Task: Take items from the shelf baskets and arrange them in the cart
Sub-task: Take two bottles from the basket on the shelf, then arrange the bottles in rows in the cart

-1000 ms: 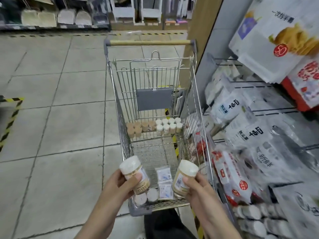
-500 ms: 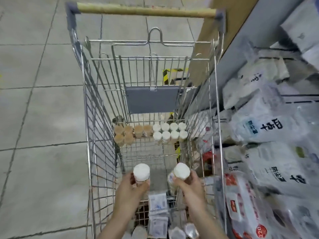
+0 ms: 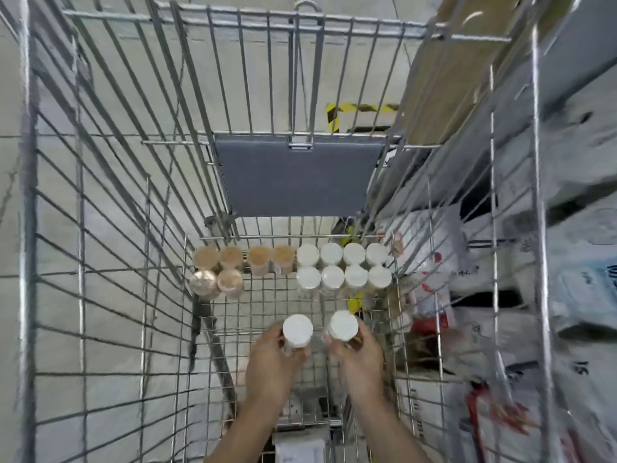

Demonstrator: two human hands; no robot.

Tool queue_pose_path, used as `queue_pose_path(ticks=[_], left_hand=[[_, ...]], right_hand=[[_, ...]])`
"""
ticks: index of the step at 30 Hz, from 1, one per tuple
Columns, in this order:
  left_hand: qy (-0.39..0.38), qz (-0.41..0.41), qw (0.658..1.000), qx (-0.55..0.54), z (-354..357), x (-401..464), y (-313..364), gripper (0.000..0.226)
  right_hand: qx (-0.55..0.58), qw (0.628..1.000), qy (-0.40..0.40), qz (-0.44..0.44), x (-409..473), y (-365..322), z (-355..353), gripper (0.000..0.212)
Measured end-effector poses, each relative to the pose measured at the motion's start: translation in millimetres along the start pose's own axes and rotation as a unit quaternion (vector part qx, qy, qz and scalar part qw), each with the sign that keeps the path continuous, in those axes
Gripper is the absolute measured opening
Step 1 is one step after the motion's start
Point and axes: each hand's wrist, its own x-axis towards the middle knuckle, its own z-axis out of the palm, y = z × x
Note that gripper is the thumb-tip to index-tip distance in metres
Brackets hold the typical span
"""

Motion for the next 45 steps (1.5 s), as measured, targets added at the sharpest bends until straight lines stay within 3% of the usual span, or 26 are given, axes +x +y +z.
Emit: queue_pose_path(ticks=[11, 17, 23, 32, 40, 45], left_hand=[[-0.012, 0.038, 0.999, -0.013, 41.7, 61.8, -2.3, 0.044], [0.013, 0.036, 0.999, -0.021, 50.0, 73.1, -3.0, 0.041], [-0.004, 0.041, 0.999, -0.028, 47.9, 73.0, -3.7, 0.041], [-0.014, 0.064, 0.997, -0.027, 53.5, 74.1, -7.5, 0.047], [-0.046, -0.007, 0.999, 0.000, 28.3, 52.3, -12.8, 0.066], [-0.034, -0.016, 0.999, 0.007, -21.9, 0.1, -17.6, 0.057]], right_hand=[[-0.061, 0.997, 0.018, -0.034, 56.8, 15.8, 14.2, 0.050], [-0.041, 0.998, -0.021, -0.034, 70.3, 14.2, 19.3, 0.053], [-0.048, 0.998, -0.016, -0.046, 71.6, 12.6, 22.3, 0.049], [-0.088, 0.995, 0.000, -0.036, 72.0, 18.9, 19.7, 0.059], [-0.138, 0.990, 0.023, 0.005, 36.9, 24.7, -0.9, 0.058], [-0.169, 0.985, -0.007, 0.024, -22.7, 17.2, -17.3, 0.051]])
